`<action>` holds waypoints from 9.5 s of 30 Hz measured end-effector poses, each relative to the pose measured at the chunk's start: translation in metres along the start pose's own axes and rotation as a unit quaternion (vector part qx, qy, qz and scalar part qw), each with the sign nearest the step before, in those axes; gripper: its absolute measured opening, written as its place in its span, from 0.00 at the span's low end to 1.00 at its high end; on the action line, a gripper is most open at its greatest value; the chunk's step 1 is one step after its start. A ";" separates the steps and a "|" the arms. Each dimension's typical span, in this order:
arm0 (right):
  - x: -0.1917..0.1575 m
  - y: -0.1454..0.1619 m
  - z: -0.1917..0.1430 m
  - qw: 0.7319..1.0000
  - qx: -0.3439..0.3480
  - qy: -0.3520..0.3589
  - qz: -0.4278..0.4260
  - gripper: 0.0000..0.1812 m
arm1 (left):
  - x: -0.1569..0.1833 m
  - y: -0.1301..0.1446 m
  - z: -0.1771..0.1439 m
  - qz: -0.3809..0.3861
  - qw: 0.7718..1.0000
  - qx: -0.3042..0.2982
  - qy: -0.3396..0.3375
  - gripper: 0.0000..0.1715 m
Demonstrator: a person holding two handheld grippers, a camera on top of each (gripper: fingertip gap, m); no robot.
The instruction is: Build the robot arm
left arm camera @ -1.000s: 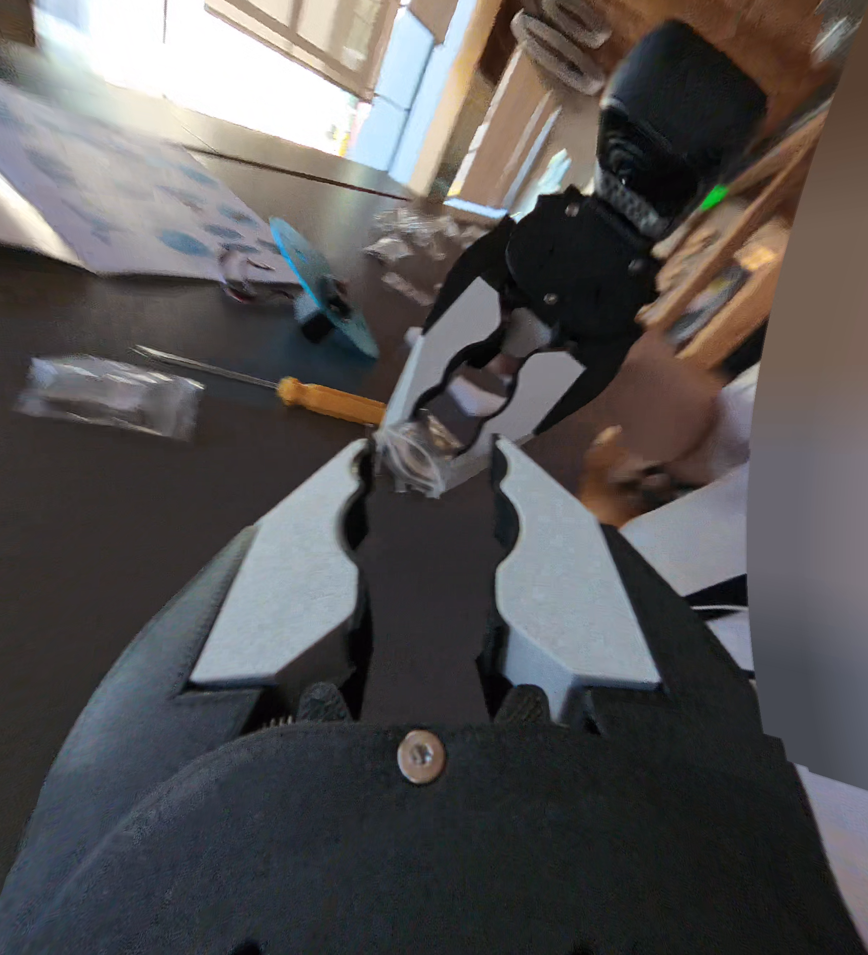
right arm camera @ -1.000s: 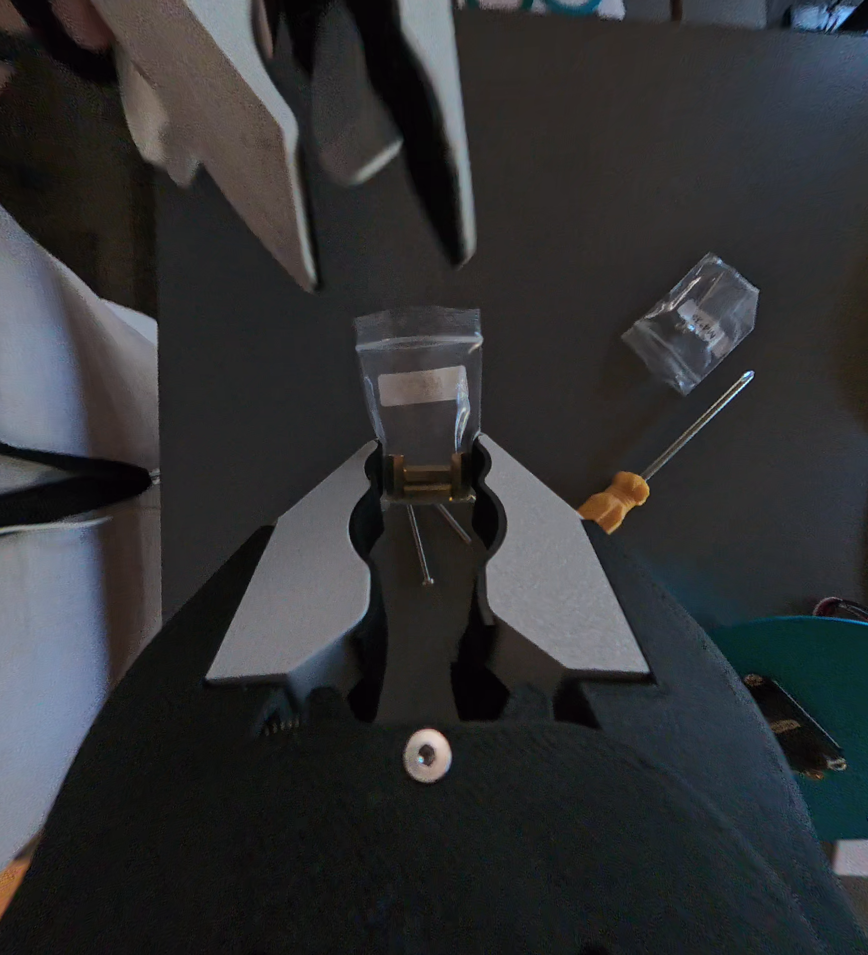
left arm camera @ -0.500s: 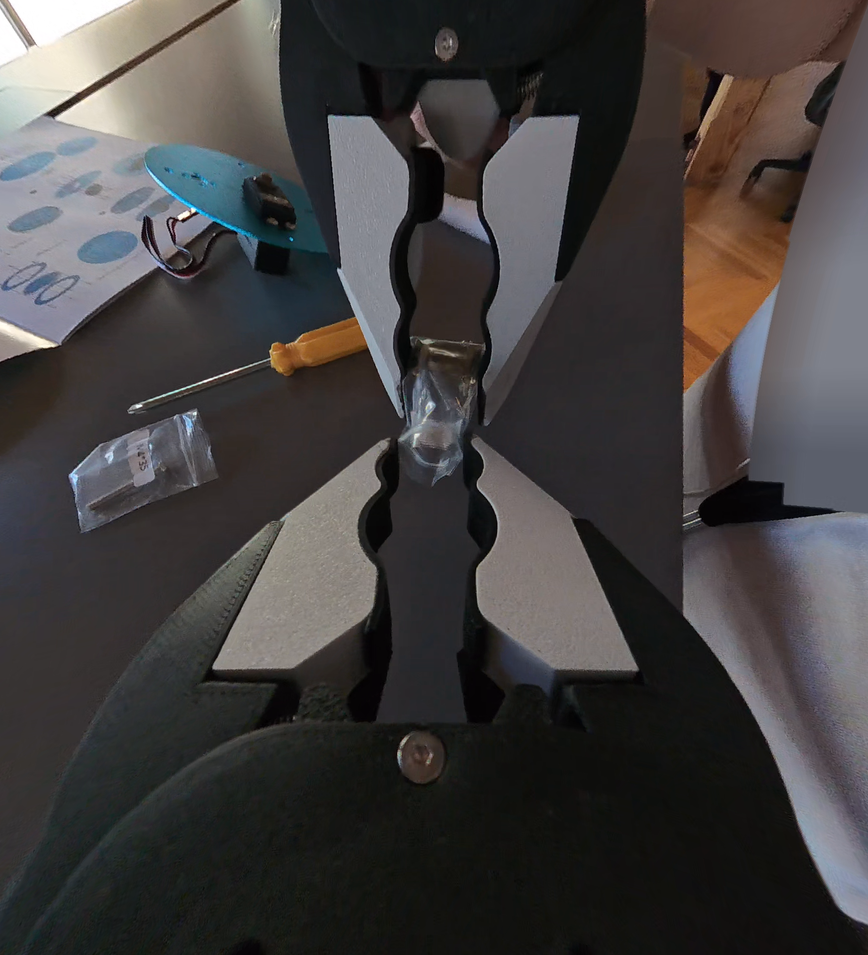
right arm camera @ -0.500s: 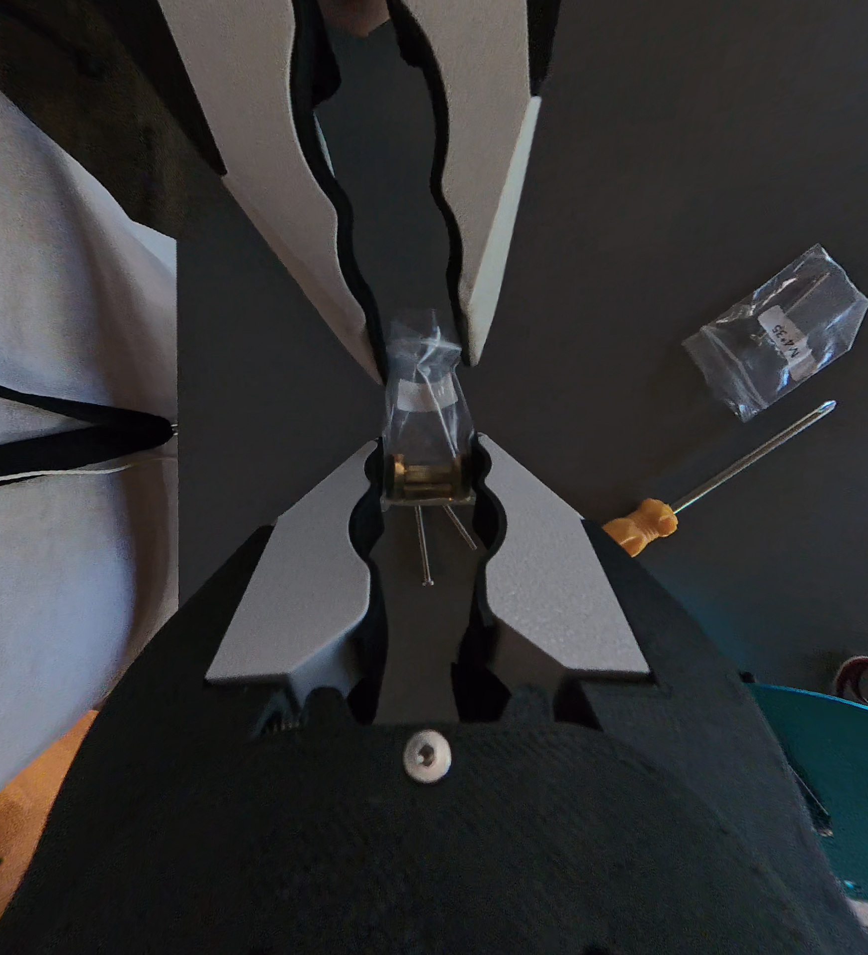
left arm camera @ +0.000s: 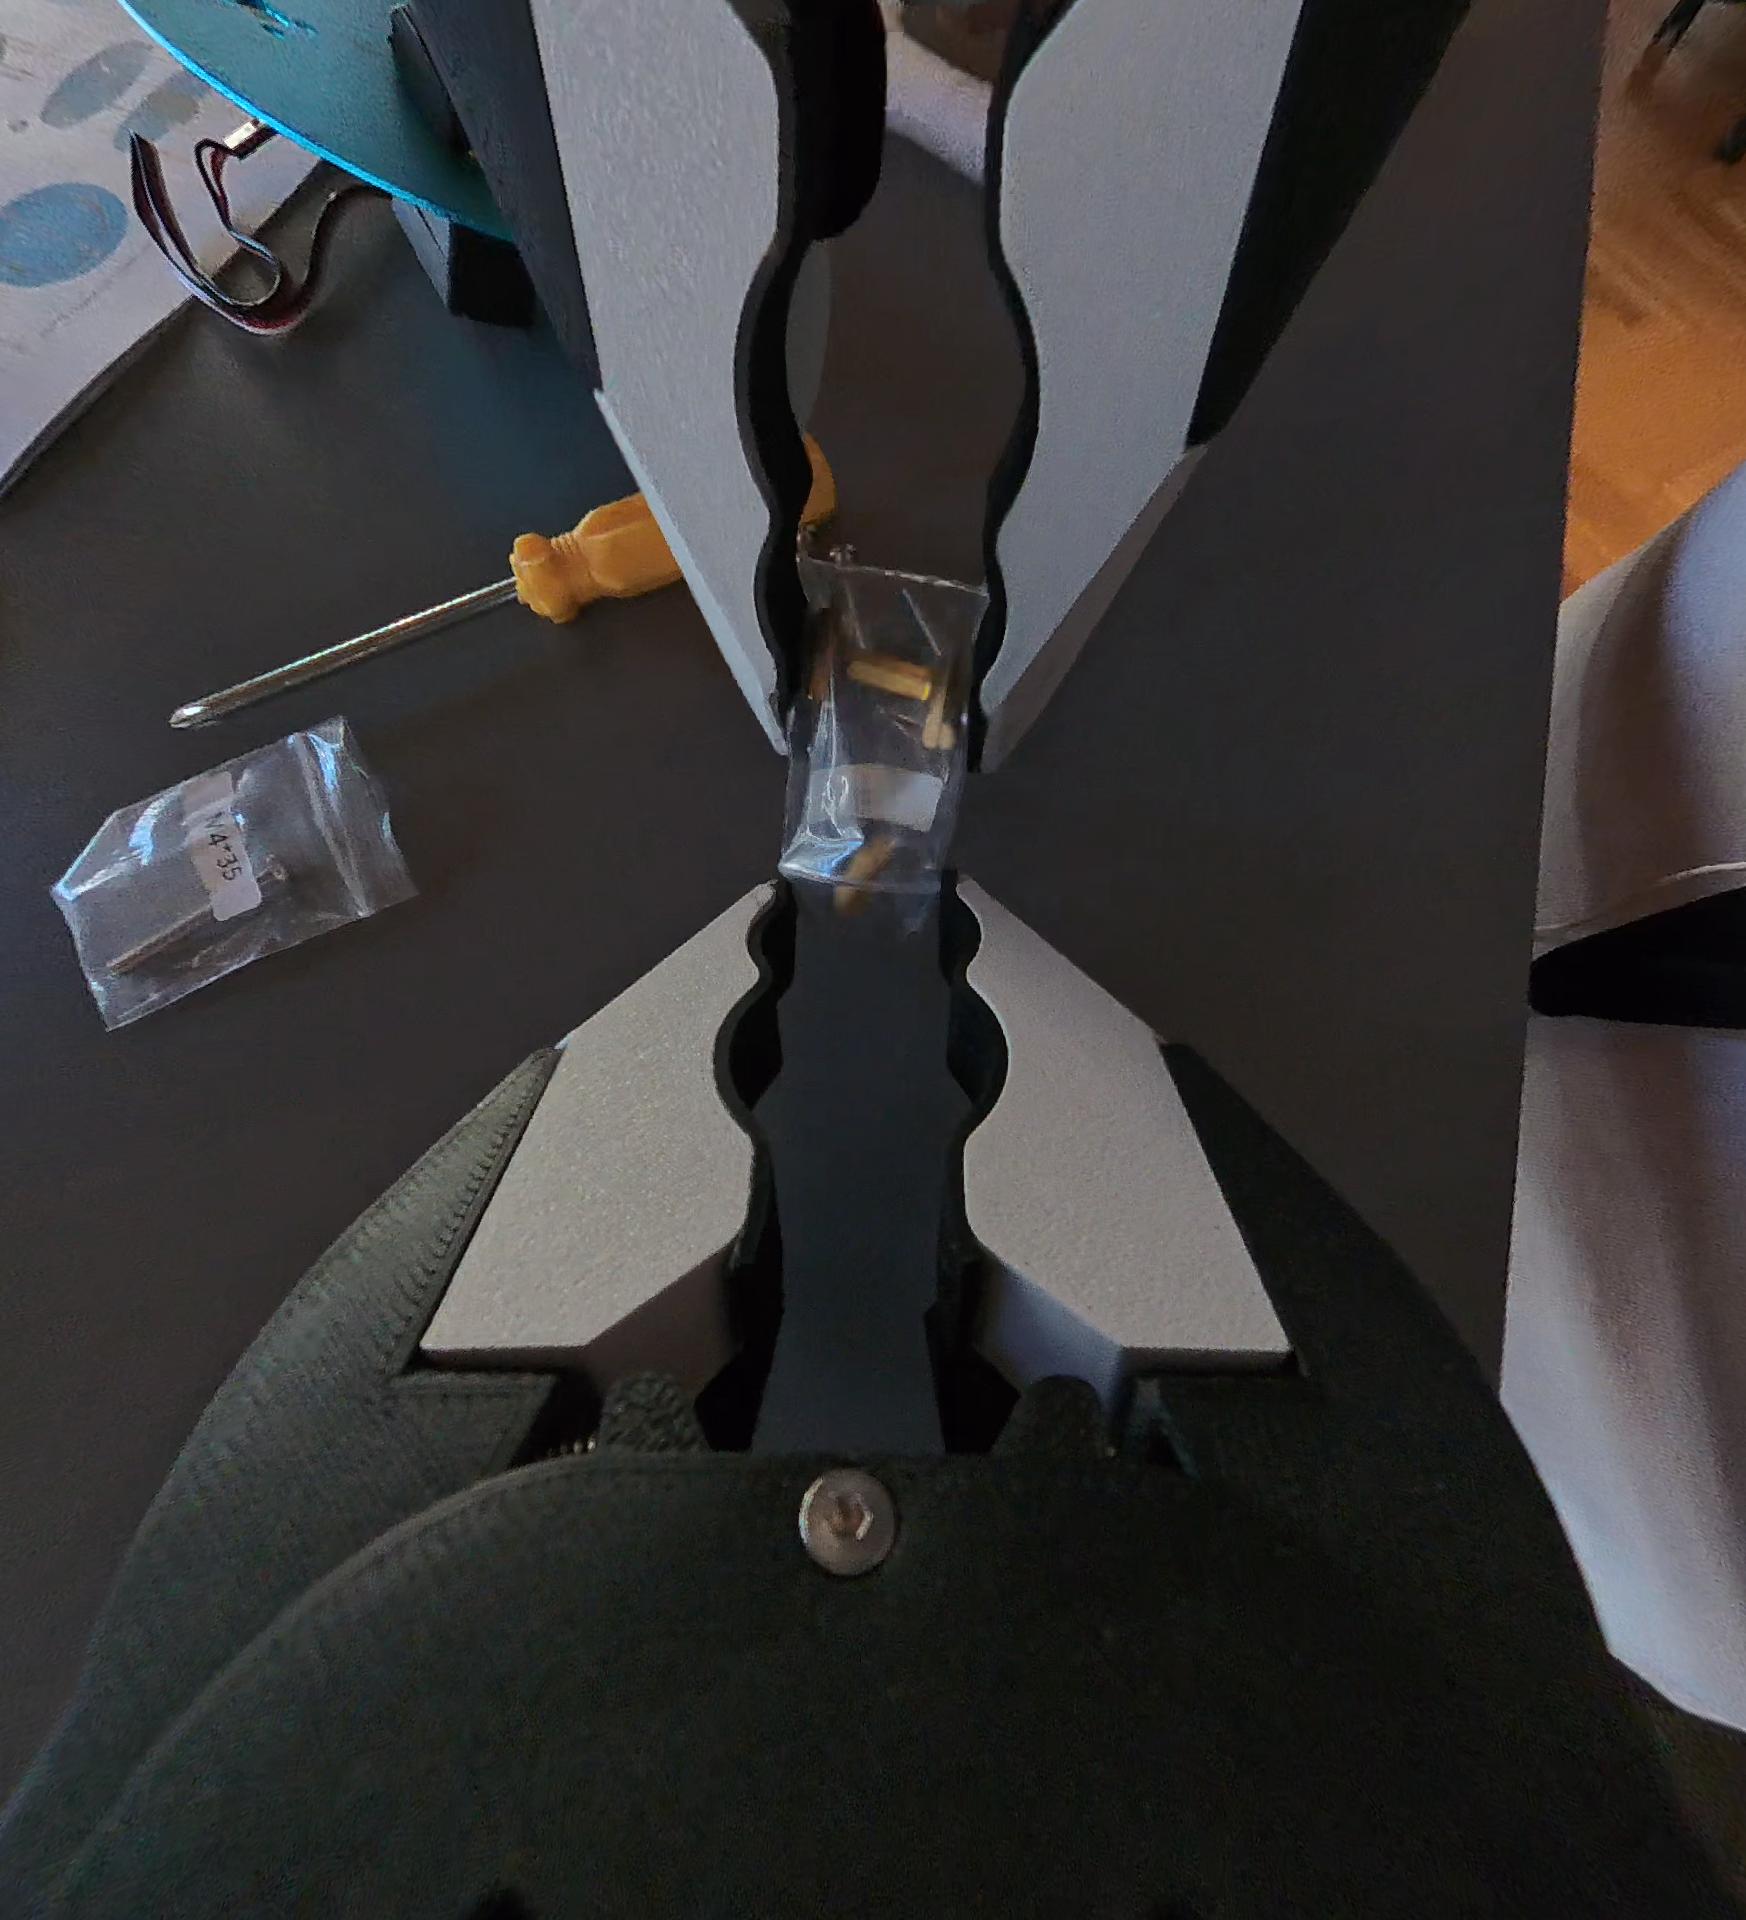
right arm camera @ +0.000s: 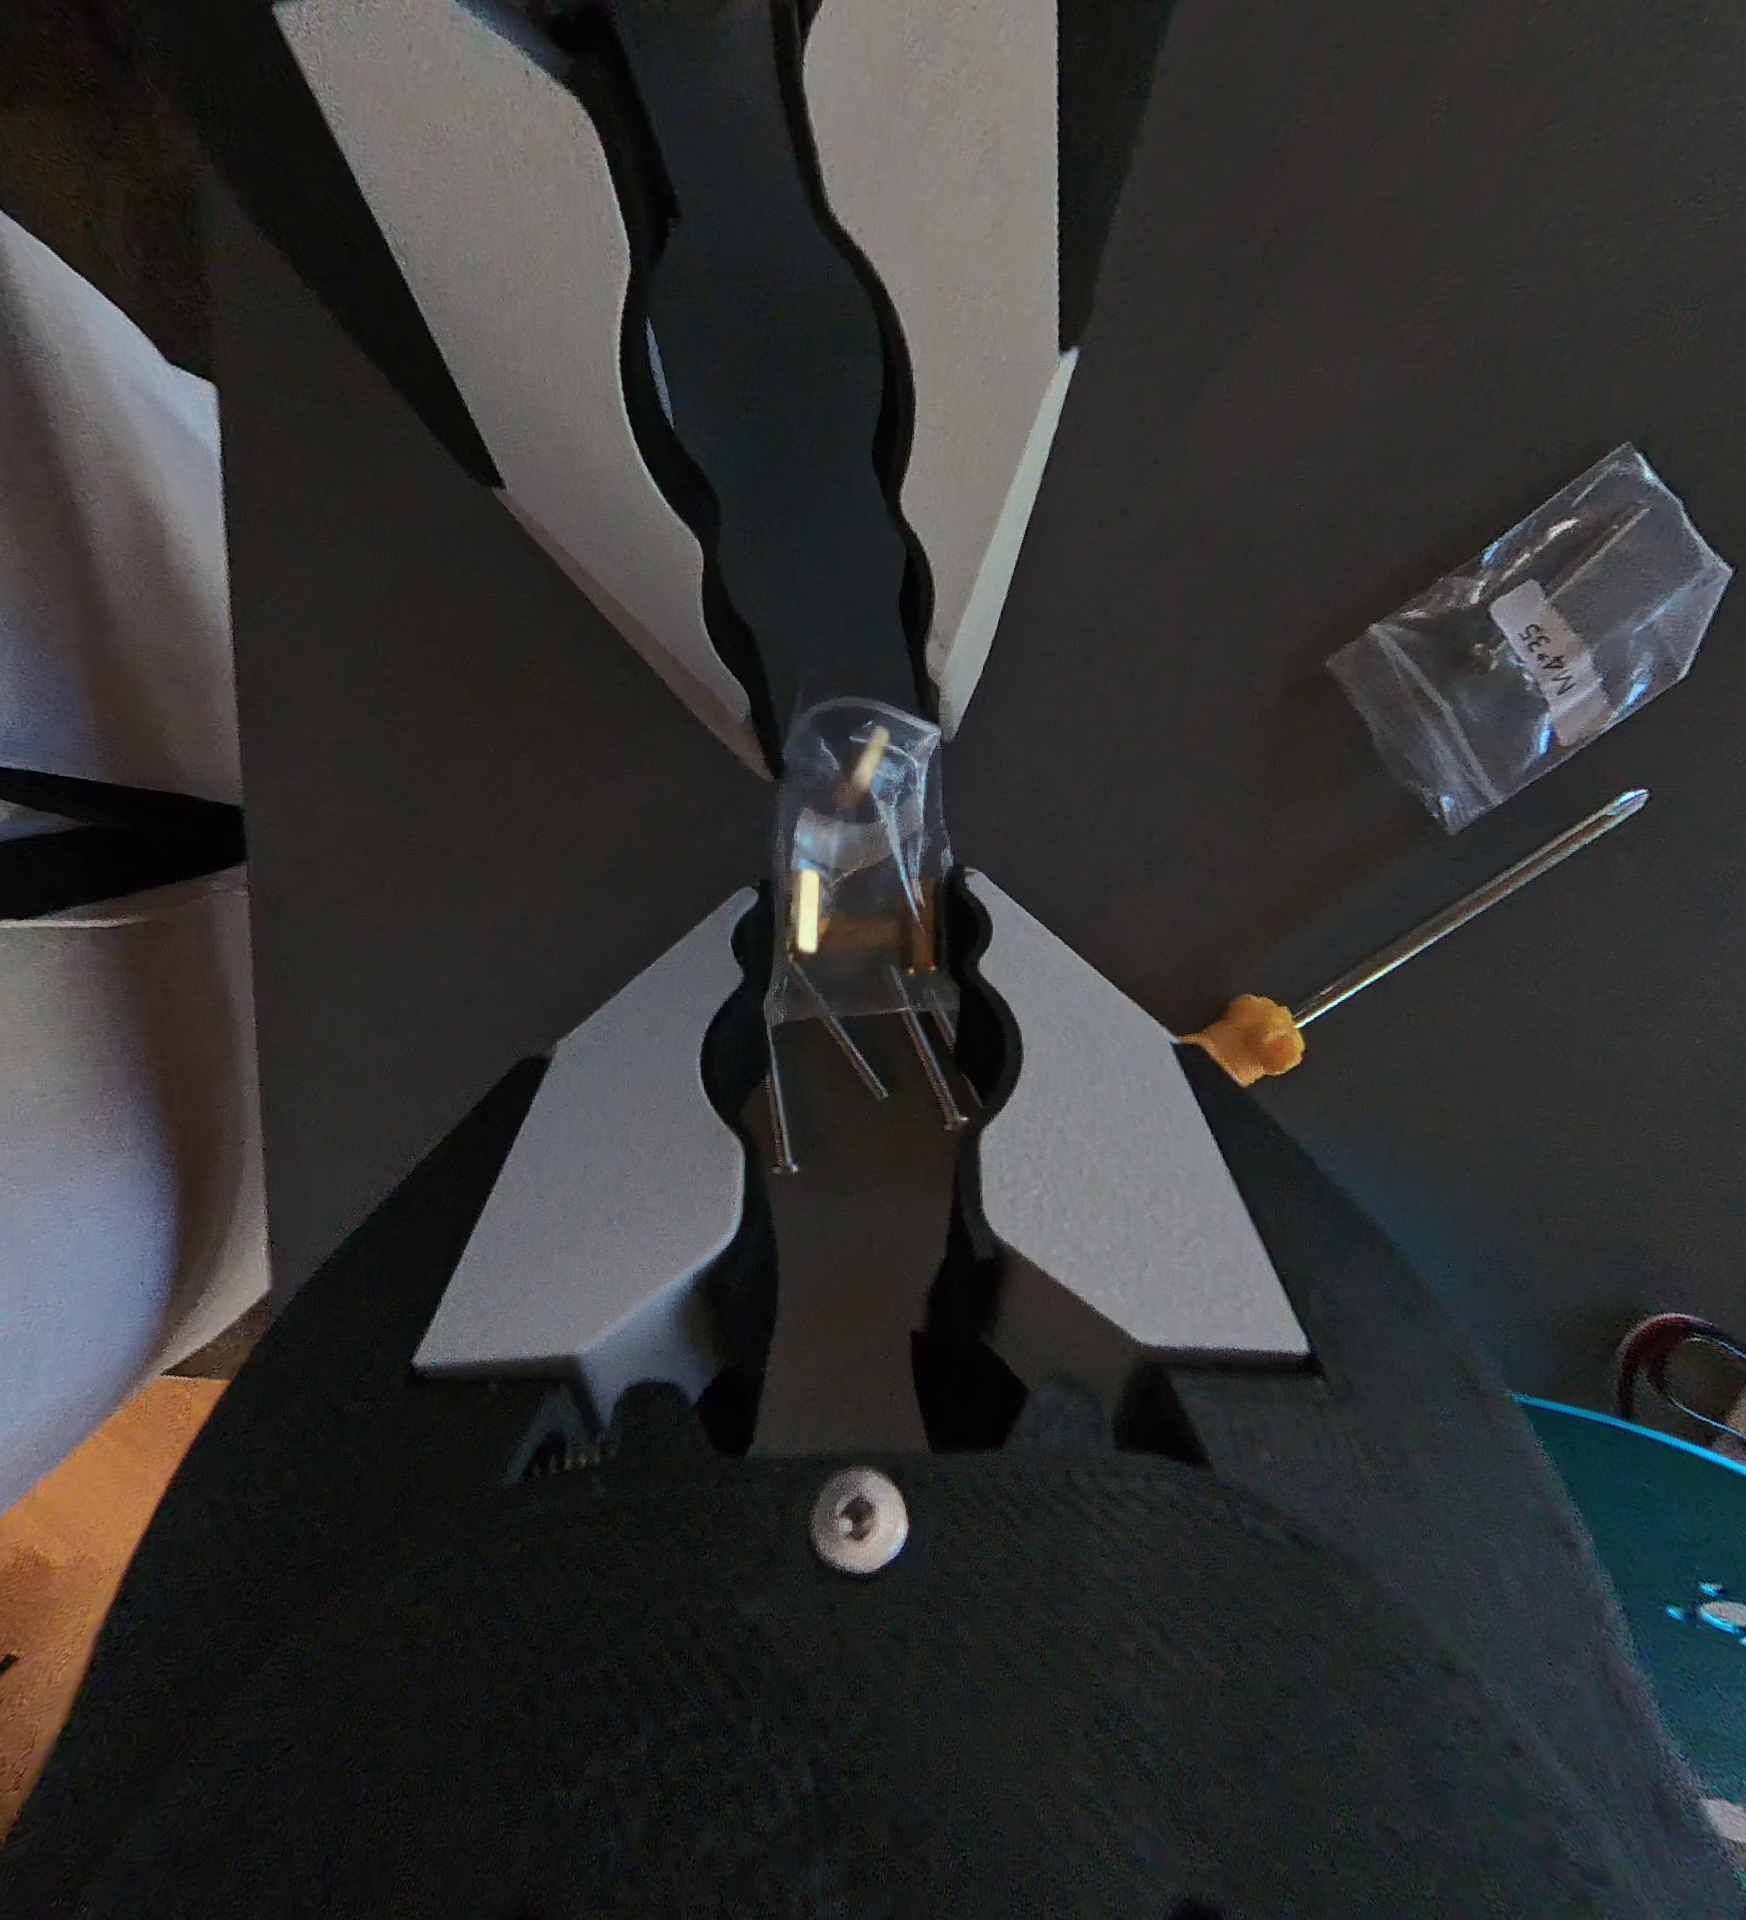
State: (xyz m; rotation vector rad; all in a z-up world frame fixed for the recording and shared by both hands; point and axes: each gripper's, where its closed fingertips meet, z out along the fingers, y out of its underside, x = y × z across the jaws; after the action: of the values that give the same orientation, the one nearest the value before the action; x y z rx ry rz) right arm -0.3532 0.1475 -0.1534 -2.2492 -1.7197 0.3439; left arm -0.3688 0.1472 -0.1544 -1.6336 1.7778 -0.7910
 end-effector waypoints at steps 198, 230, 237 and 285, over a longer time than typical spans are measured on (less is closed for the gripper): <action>-0.033 0.065 -0.090 0.789 0.433 -0.147 0.411 0.00 | 0.006 -0.109 -0.065 -0.315 0.909 0.272 0.008 0.13; 0.139 0.098 -0.224 0.758 0.540 0.288 0.225 0.32 | -0.205 -0.225 -0.174 -0.185 0.806 0.501 -0.256 0.00; 0.134 0.112 -0.205 0.756 0.545 0.303 0.199 0.00 | -0.243 -0.286 -0.223 -0.131 0.816 0.504 -0.252 0.00; 0.164 0.148 -0.132 0.841 0.358 0.343 0.216 0.00 | -0.307 -0.170 0.004 -0.224 0.972 -0.031 -0.066 0.00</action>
State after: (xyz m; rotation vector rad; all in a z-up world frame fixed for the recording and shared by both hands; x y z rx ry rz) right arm -0.1302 0.2582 -0.0875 -1.8104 -0.5627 0.1814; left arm -0.2344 0.4417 -0.0182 -2.1159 1.3683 -0.8027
